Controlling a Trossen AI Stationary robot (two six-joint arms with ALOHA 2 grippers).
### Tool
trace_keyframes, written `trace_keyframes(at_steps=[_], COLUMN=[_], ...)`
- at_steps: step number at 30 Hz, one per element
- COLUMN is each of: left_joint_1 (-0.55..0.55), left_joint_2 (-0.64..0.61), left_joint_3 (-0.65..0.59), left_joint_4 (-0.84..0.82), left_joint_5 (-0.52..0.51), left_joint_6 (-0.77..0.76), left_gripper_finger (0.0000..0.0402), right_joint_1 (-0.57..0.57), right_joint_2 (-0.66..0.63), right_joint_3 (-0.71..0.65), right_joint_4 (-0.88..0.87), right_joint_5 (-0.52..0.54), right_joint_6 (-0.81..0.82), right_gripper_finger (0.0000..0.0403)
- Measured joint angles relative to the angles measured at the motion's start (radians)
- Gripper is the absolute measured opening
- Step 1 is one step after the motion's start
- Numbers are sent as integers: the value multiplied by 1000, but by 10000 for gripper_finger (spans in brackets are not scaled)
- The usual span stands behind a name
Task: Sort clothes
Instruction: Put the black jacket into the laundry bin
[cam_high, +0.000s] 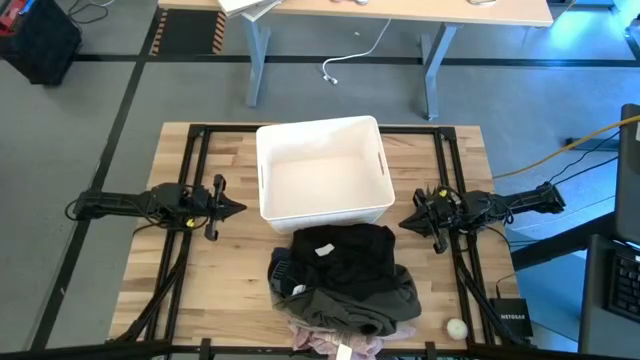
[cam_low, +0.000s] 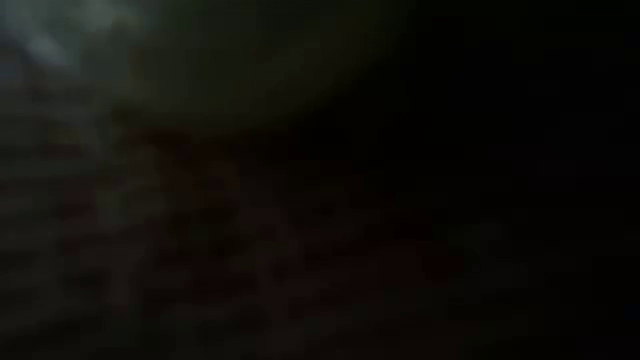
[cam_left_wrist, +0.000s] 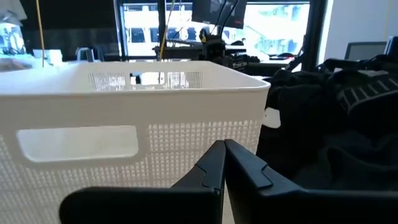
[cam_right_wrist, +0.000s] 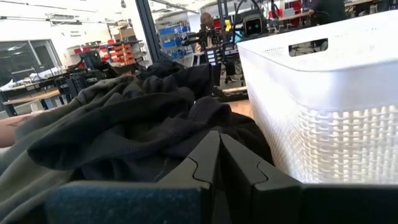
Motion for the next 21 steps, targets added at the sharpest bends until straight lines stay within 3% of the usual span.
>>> trace_keyframes(at_steps=[6,12,21], left_joint_1=[0,0,0], left_joint_2=[0,0,0], left_joint_3=[0,0,0], left_joint_4=[43,197,575], left_joint_5=[-1,-35,-35], left_joint_6=[-43,45,370], left_gripper_finger=[4,4,4], right_joint_1=[0,0,0], right_joint_2=[0,0,3], right_joint_3=[0,0,10], right_joint_4=[75,226,534], right_joint_5=[113,123,147], right_joint_6=[-9,-5,-4], right_gripper_finger=[30,30,30])
